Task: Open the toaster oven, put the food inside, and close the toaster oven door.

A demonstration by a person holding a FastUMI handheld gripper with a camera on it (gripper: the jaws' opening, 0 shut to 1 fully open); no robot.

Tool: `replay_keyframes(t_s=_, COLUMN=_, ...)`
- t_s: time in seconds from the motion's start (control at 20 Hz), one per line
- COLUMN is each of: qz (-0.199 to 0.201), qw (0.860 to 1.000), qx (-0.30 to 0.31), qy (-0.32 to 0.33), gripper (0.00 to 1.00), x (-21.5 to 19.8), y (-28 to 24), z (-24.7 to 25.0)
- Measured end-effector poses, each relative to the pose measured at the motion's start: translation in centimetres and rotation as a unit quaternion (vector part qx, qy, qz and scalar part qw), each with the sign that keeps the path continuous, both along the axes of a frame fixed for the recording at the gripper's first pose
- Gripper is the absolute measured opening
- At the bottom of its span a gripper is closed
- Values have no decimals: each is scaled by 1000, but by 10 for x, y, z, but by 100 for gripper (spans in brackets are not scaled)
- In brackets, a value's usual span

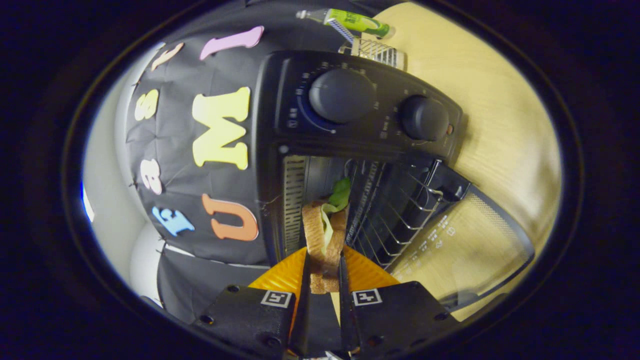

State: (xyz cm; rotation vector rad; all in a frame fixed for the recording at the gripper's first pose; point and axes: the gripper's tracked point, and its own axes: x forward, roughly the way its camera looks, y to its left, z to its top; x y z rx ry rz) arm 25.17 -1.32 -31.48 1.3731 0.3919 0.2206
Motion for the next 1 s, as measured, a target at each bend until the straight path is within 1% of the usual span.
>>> replay_keyframes(t_s=0.15, qz=-29, qw=999, qx=17, qy=-6, gripper=30, x=17, y=3, z=-4)
replay_keyframes(t_s=0.3, qz=-65, qw=996, qx=64, qy=-5, gripper=30, x=36, y=4, z=0)
replay_keyframes(t_s=0.45, qz=-67, qw=998, qx=5, qy=-2, gripper=31, x=38, y=22, z=-4)
replay_keyframes(t_s=0.5, qz=-73, qw=997, qx=-11, qy=1, gripper=31, x=41, y=20, z=-5)
replay_keyframes(t_s=0.55, qz=-76, qw=997, qx=-25, qy=6, gripper=33, x=42, y=21, z=-8)
replay_keyframes(t_s=0.6, qz=-74, qw=996, qx=-38, qy=14, gripper=34, x=40, y=23, z=-9)
replay_keyframes(t_s=0.7, qz=-68, qw=995, qx=-70, qy=31, gripper=44, x=35, y=27, z=-16)
replay_keyframes(t_s=0.75, qz=-61, qw=993, qx=-91, qy=36, gripper=46, x=32, y=32, z=-19)
replay_keyframes(t_s=0.9, qz=-15, qw=987, qx=-148, qy=59, gripper=50, x=17, y=52, z=-30)
replay_keyframes(t_s=1.0, qz=7, qw=979, qx=-192, qy=75, gripper=59, x=3, y=59, z=-32)
